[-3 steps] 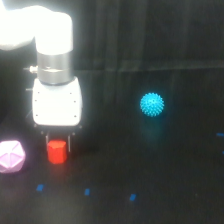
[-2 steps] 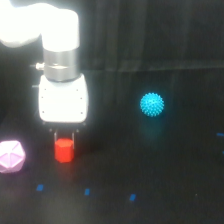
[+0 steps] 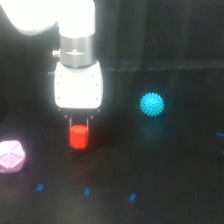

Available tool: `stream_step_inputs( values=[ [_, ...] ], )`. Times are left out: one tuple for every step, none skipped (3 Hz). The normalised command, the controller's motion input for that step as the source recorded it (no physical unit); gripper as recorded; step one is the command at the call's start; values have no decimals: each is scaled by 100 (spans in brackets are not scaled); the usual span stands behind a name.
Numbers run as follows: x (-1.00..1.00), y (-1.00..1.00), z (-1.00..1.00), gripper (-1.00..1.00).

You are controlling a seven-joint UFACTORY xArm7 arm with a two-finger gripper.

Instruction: Pick up the red object from the table

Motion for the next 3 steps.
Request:
stream_step_inputs(
  values=[
    [4,44,97,-100],
    [-100,86,100,-62],
    [-21,68,100,-96]
  ],
)
